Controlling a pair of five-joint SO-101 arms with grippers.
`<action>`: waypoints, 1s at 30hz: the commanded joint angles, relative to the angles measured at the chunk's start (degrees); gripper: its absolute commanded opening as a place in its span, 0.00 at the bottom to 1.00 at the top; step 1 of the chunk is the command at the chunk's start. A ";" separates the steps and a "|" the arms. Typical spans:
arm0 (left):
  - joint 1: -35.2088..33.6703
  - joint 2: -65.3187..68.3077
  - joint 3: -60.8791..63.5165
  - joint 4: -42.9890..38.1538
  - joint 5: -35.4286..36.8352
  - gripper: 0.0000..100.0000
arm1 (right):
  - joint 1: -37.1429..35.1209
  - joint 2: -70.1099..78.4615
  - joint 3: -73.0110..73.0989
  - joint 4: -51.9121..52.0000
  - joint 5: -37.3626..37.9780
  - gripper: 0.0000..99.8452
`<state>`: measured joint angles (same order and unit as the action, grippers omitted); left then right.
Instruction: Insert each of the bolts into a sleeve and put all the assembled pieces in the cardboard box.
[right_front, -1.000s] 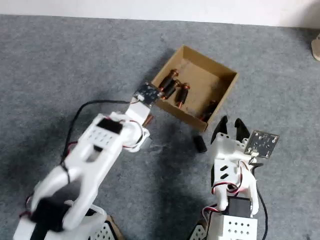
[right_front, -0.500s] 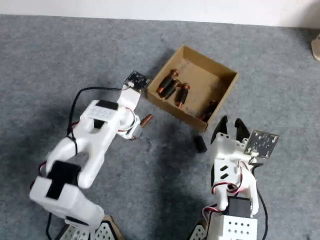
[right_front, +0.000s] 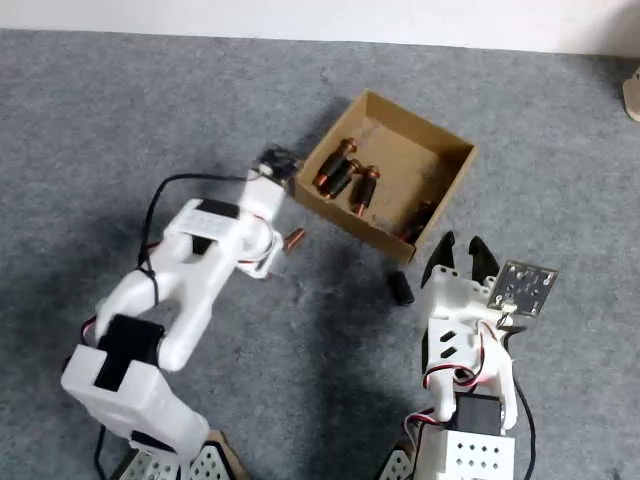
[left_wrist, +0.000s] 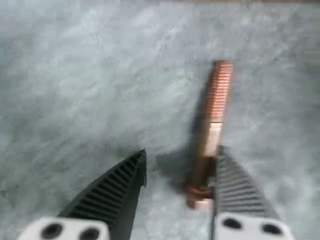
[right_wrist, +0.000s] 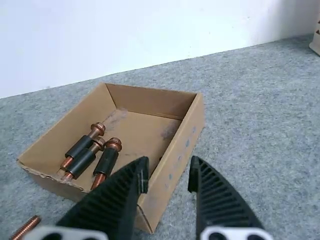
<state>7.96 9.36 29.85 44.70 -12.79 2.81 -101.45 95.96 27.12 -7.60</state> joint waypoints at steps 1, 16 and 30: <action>0.04 0.40 -0.92 0.00 -0.35 0.02 | -0.57 -0.40 6.64 -1.27 0.79 0.12; -3.38 -5.32 -8.13 11.25 18.37 0.00 | -0.57 -0.40 6.64 -1.19 0.79 0.12; -14.99 -20.18 -2.68 15.30 108.66 0.00 | -2.95 -0.40 6.64 -0.13 0.79 0.12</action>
<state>-6.46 -6.46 26.33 59.03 76.88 1.32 -101.45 95.96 27.12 -7.60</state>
